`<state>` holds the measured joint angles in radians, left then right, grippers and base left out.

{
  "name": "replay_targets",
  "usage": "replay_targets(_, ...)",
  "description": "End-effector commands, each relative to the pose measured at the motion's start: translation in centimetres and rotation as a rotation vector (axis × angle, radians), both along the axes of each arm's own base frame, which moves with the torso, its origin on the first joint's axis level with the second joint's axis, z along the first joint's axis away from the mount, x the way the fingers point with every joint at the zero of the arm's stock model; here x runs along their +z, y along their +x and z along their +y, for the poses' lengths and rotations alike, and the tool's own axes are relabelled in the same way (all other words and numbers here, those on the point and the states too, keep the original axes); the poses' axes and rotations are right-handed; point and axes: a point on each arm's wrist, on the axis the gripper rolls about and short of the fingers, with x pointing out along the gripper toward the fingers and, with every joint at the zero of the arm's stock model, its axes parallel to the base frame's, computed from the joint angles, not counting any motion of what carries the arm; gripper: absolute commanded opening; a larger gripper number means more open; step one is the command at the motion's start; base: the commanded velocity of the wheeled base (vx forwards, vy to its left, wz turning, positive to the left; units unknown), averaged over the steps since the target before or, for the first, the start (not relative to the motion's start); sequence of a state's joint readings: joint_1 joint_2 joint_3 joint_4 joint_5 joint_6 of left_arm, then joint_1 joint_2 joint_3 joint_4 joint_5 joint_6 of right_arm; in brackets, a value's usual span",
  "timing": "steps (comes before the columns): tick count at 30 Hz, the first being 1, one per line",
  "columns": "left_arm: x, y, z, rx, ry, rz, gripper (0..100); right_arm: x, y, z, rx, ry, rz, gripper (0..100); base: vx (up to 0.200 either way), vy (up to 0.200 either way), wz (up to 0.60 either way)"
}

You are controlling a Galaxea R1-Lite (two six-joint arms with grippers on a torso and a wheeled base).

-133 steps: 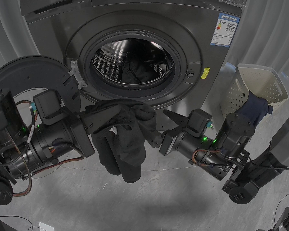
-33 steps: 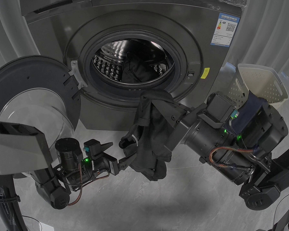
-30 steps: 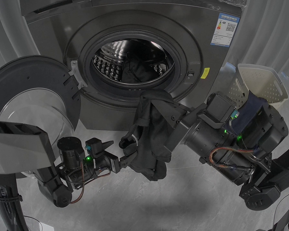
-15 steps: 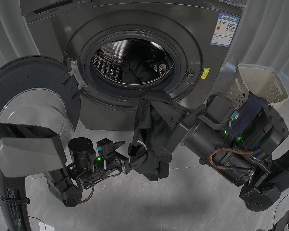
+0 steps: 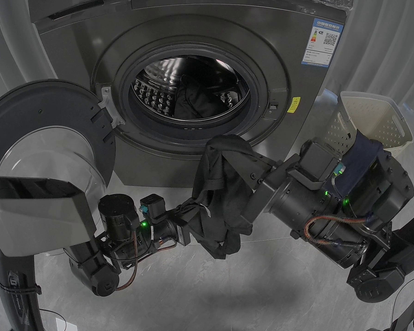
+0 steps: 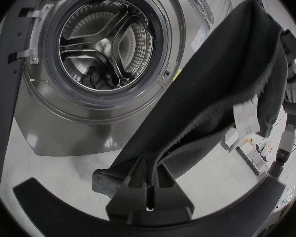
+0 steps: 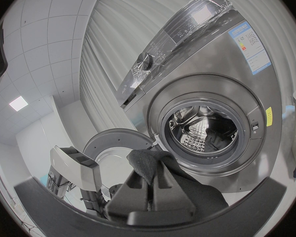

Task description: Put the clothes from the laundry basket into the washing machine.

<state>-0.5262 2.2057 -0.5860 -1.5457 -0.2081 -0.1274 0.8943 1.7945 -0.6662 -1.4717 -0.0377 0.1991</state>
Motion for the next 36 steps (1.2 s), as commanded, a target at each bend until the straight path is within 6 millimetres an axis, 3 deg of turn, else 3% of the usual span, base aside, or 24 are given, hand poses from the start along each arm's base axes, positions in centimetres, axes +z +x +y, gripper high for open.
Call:
replay_targets(1,2.6,-1.2,0.8,0.020,-0.036,-0.045,0,-0.1,0.2,-0.6,-0.016,-0.006,0.004,0,0.000,0.000,0.00)
replay_targets(11,6.7,-6.1,2.8,0.078,-0.072,-0.100,0,-0.3,-0.1,-1.2,-0.022,-0.020,0.012,0,0.000,0.000,0.00)
replay_targets(17,10.4,-8.3,4.7,0.140,-0.132,-0.189,0,0.1,-0.8,-3.1,-0.047,-0.032,0.015,0,0.000,0.000,0.00)
replay_targets(36,16.1,-8.5,5.6,0.278,-0.261,-0.349,0,-0.9,1.1,-6.7,-0.198,-0.120,0.016,0,0.000,0.000,0.00)
